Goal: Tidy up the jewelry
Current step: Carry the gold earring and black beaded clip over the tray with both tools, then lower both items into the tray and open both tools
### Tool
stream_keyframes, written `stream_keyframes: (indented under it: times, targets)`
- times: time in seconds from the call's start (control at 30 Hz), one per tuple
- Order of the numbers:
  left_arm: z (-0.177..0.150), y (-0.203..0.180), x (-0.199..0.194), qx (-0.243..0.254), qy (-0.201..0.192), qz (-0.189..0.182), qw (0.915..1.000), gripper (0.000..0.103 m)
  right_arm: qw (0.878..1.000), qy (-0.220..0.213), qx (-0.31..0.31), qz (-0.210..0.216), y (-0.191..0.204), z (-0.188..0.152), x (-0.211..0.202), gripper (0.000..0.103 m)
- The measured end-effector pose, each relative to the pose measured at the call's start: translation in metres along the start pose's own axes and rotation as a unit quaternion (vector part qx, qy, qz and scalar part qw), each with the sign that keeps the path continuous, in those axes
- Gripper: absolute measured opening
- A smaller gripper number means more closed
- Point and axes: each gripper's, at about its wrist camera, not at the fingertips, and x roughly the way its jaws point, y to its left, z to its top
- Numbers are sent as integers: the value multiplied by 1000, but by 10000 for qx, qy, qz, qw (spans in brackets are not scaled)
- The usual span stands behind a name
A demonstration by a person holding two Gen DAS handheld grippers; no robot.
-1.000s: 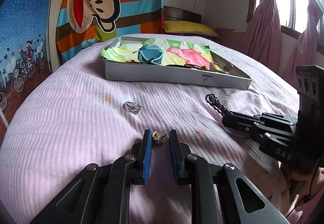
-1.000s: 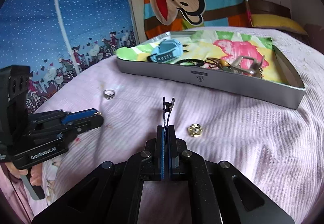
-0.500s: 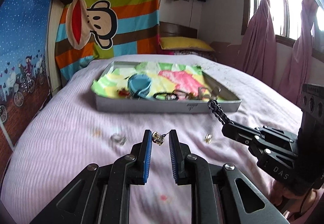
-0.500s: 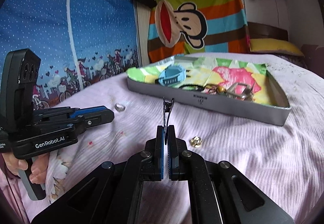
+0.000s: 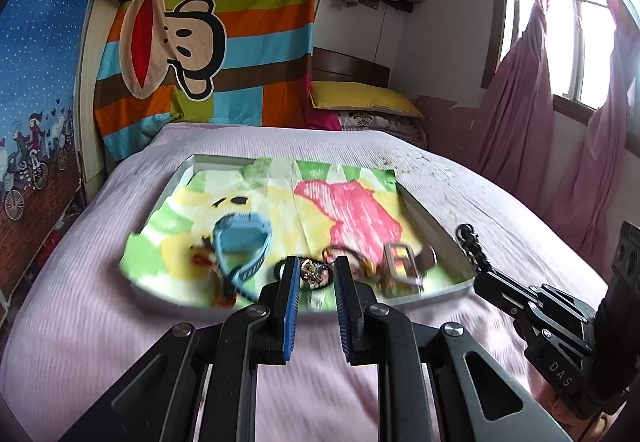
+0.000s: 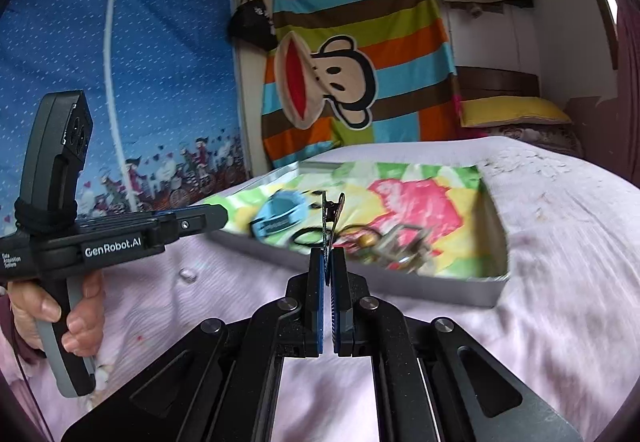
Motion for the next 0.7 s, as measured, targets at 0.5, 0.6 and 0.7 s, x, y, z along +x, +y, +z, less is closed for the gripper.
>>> stream_keyframes:
  times: [0.5,0.6,0.7]
  targets:
    - [15,-7,95,-464,752,97,9960,17,9939,758,423,-687,-85,25,73,3]
    - [12,-10,105,-397,929,225,9946,17,9914,1011,510,-659,-90,21,88,3]
    - [9,-12,109,-313,1033,347,9935,17,9887,1264,524,-618,-90,16,101,3]
